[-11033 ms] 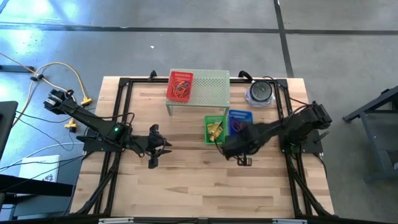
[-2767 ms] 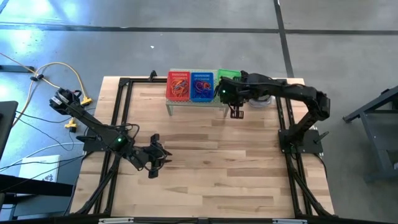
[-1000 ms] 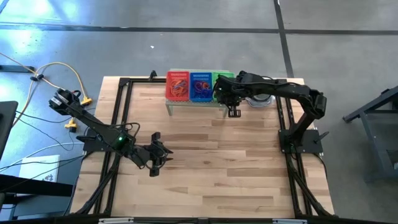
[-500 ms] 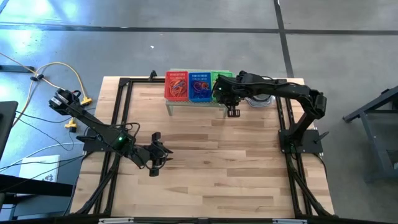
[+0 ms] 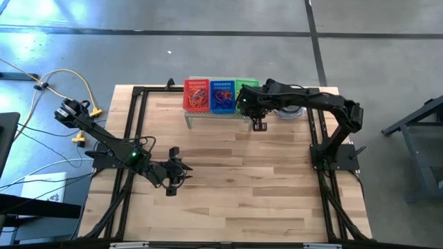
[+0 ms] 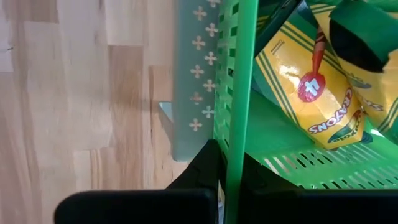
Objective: Pick & Place Office Desk Supplies
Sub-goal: Put the green bin on the shelf
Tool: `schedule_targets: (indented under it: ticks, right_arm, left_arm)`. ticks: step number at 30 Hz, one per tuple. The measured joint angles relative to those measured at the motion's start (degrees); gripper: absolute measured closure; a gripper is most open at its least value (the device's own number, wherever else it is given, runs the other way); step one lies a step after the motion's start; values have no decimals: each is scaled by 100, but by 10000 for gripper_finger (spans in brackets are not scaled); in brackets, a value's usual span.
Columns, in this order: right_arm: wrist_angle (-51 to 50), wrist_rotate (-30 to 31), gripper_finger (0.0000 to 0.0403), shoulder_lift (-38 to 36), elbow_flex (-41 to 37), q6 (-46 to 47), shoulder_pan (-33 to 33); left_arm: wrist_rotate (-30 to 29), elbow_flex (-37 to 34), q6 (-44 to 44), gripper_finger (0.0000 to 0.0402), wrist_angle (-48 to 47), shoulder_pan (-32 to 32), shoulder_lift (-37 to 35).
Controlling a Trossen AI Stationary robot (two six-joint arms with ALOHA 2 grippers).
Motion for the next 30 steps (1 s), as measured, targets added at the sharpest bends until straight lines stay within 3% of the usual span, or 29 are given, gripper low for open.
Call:
schedule_targets:
  ticks: [15,30]
  right_arm:
    - [-22,471,383,0,0,-585,202]
    - [23,304,383,-2,0,-547,202]
  left_arm:
    - [0,0,11,283,0,0,0]
    - [0,0,15,283,2,0,0]
